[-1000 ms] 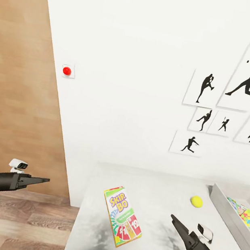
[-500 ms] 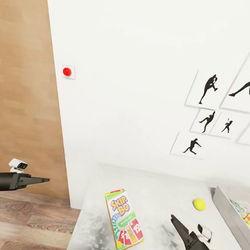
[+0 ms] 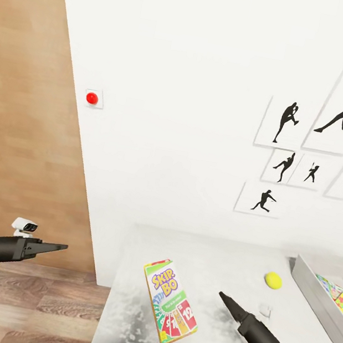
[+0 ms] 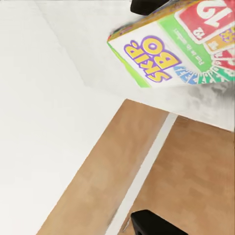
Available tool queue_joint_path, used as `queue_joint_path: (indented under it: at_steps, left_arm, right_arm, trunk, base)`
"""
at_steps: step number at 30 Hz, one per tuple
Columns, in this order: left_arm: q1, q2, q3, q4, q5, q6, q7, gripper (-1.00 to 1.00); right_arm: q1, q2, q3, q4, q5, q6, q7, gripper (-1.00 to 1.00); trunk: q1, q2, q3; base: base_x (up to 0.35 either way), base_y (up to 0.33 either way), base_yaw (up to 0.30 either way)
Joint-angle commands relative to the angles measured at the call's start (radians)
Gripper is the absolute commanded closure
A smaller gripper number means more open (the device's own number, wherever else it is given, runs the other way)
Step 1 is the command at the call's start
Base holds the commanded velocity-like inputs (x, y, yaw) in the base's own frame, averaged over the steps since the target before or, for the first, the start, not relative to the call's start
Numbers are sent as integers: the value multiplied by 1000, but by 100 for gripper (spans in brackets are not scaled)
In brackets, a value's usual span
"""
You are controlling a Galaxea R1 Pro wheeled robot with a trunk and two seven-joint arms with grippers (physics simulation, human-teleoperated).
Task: Put all the toys in the child's room - the three board games (two on the bed and one on the table), the two jigsaw puzzles on the table, and the tennis ball on the table - inside the toy box on the table in the child's room.
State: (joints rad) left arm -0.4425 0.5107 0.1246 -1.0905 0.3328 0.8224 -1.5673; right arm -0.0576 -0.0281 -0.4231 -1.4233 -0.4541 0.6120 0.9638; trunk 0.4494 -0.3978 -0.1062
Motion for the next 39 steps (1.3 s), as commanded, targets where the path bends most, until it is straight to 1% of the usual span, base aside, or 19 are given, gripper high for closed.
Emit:
queue_joint_path:
  at_steps: [1,2,5,8,10,13,17,18,19,20,21,23,24,27,29,31,34,39]
  left_arm:
    - [-1,0,0,0,0,11,-4,-100]
    - [-1,0,0,0,0,11,-4,-100]
    - [-1,0,0,0,0,11,-4,-100]
    - [-1,0,0,0,0,11,-4,-100]
    - [-1,0,2,0,0,11,-4,-100]
    - [0,0,6,0,-1,11,-4,-100]
    - [0,0,14,0,-1,11,-4,-100]
    - [0,0,16,1,-1,11,-4,-100]
    - [0,0,16,1,-1,11,-4,-100]
    - [0,0,18,1,-1,11,-4,-100]
    - [0,0,22,1,-1,11,-4,-100]
    - [-1,0,25,1,-1,11,-4,-100]
    - [0,0,28,1,-1,11,-4,-100]
    - [-1,0,30,1,-1,11,-4,-100]
    - [-1,0,31,1,-1,11,-4,-100]
    - [-1,0,33,1,-1,11,-4,-100]
    - [-1,1,34,1,-1,11,-4,-100]
    - [-1,2,35,1,-1,11,-4,-100]
  right_arm:
    - [-20,0,7,-1,-6,33,-82,-100]
    - [-20,0,7,-1,-6,33,-82,-100]
    - [-78,1,18,0,-7,93,-225,-100]
    - [-151,2,31,5,-9,168,-383,-100]
    - [-201,4,46,10,-9,212,-489,-100]
    - [-275,9,86,22,-10,262,-644,-100]
    - [-367,24,162,66,-12,295,-832,-100]
    - [-391,29,180,86,-13,299,-874,-100]
    - [-391,29,180,86,-13,299,-874,-100]
    - [-414,33,195,109,-13,301,-914,-100]
    - [-461,40,221,166,-14,306,-985,-100]
    - [-508,47,237,237,-15,308,-1043,-100]
    - [-554,51,248,317,-17,307,-1083,-100]
    - [-612,55,258,434,-18,295,-1117,-100]
    - [-638,58,264,492,-17,278,-1130,-100]
    - [-666,64,275,554,-14,237,-1143,-100]
    - [-679,68,288,585,-10,209,-1150,-100]
    - [-685,69,299,600,-7,195,-1154,-100]
  trunk:
    - [1,-2,-2]
    - [1,-2,-2]
    - [1,-2,-2]
    - [1,-2,-2]
    - [1,-2,-2]
    - [1,-2,-2]
    - [1,-2,-2]
    - [1,-2,-2]
    - [1,-2,-2]
    - [1,-2,-2]
    - [1,-2,-2]
    - [1,-2,-2]
    - [1,-2,-2]
    - [1,-2,-2]
    - [1,-2,-2]
    - [1,-2,-2]
    - [1,-2,-2]
    - [1,-2,-2]
  base:
    - [0,0,0]
    - [0,0,0]
    - [0,0,0]
    - [0,0,0]
    - [0,0,0]
    - [0,0,0]
    - [0,0,0]
    - [0,0,0]
    - [0,0,0]
    - [0,0,0]
    - [0,0,0]
    - [0,0,0]
    - [0,0,0]
    - [0,0,0]
    - [0,0,0]
    - [0,0,0]
    - [0,0,0]
    - [0,0,0]
